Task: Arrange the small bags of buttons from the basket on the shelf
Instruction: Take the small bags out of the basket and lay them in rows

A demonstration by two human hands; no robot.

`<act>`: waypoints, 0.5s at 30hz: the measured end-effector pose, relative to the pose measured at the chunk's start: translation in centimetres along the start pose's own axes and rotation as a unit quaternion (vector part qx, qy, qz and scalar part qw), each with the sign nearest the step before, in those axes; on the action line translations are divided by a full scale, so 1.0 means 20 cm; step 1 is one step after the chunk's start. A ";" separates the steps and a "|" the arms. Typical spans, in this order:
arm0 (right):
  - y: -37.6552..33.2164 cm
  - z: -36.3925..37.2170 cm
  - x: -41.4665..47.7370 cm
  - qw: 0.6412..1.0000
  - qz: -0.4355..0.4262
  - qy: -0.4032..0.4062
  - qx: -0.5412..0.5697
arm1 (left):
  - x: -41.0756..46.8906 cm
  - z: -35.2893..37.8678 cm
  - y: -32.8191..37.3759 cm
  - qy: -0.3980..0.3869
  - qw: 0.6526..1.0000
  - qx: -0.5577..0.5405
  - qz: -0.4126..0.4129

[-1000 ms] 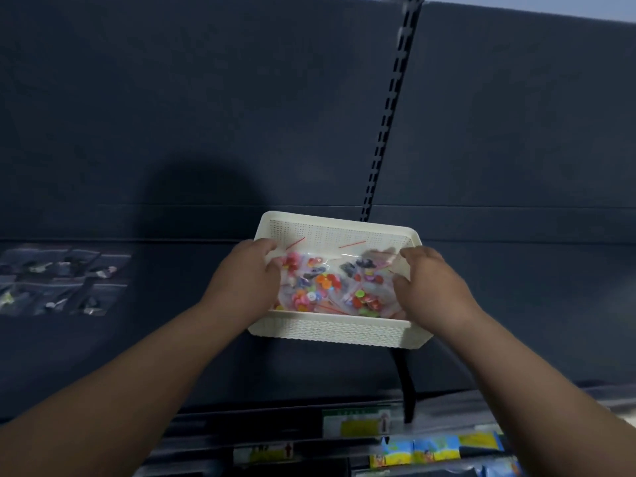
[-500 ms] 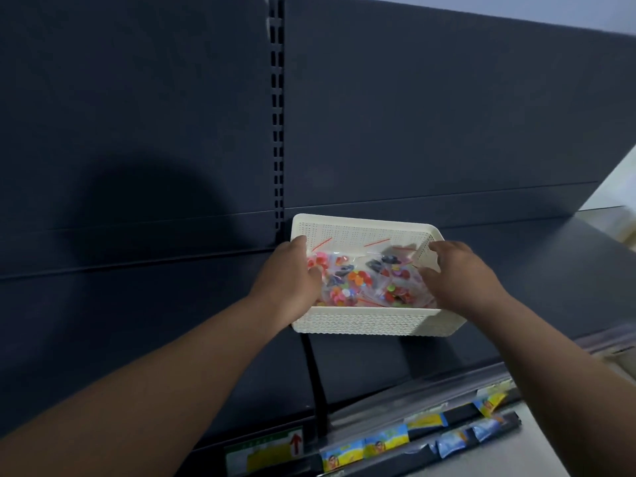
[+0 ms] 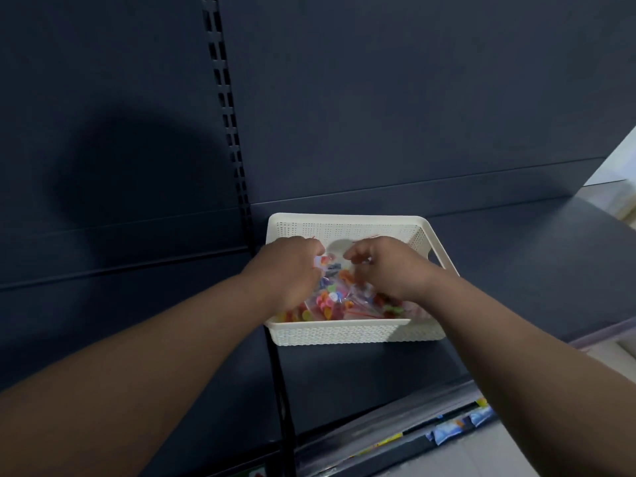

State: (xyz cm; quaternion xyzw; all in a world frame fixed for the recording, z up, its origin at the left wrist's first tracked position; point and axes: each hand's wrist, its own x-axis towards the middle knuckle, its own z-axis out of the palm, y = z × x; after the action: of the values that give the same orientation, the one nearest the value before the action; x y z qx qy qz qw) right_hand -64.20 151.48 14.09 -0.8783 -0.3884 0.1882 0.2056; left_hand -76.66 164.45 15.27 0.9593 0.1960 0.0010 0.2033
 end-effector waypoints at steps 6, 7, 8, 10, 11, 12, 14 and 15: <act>-0.01 0.03 0.14 0.998 -0.028 -0.045 -0.036 | 0.18 0.06 0.02 -0.080 0.996 -0.020 -0.017; -0.02 0.03 0.16 0.997 -0.033 -0.055 -0.044 | 0.20 0.07 0.02 -0.095 0.995 -0.011 -0.024; -0.01 0.05 0.18 0.996 -0.036 -0.069 -0.043 | 0.22 0.09 0.01 -0.110 0.993 0.003 -0.030; 0.00 0.07 0.21 0.994 -0.032 -0.103 -0.029 | 0.24 0.11 0.00 -0.132 0.990 0.027 -0.040; 0.00 0.07 0.22 0.993 -0.027 -0.116 -0.022 | 0.25 0.13 0.00 -0.138 0.989 0.032 -0.042; 0.00 0.08 0.22 0.992 -0.024 -0.123 -0.019 | 0.26 0.14 -0.01 -0.142 0.989 0.029 -0.041; 0.02 0.07 0.22 0.992 -0.035 -0.121 -0.018 | 0.27 0.15 -0.02 -0.147 0.988 0.004 -0.042; 0.03 0.06 0.22 0.993 -0.039 -0.112 -0.005 | 0.28 0.16 -0.02 -0.147 0.988 -0.012 -0.046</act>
State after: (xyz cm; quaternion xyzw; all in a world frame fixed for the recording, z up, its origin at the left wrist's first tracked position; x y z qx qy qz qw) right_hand -61.73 154.74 12.02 -0.8371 -0.4435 0.2753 0.1638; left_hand -71.50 165.70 11.74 0.9366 0.2079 -0.1467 0.2409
